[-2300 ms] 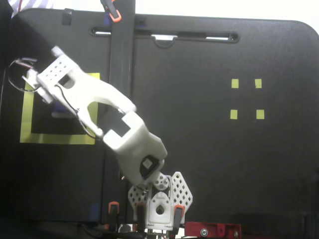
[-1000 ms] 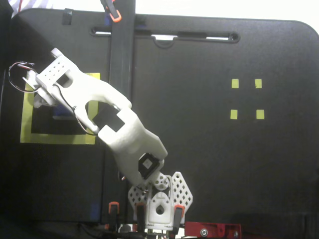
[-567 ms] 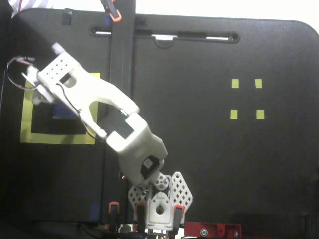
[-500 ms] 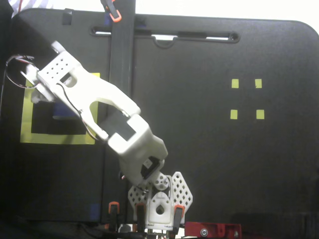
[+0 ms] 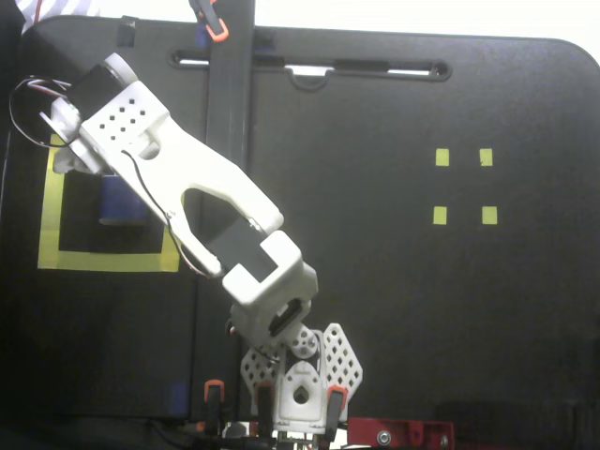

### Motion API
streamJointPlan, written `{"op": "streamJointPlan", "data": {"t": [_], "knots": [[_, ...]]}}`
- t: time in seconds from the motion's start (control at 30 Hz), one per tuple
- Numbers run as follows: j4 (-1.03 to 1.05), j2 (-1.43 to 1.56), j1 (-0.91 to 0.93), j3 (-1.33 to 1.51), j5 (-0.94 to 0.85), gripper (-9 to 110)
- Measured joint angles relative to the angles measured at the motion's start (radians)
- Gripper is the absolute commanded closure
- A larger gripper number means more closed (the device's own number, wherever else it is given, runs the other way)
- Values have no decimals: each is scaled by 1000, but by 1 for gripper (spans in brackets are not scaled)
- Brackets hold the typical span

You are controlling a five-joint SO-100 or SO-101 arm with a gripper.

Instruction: Grasp the block and place it in the designated area.

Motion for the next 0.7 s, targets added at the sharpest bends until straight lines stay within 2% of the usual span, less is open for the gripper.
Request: {"op": "streamJointPlan", "data": {"t": [0.07,0.17,0.27,0.5,0.7], "knots": [[3,8,0,0,0,62],[3,8,0,0,0,81],[3,9,0,0,0,92],[3,21,5,0,0,101],[3,21,9,0,0,101]]}}
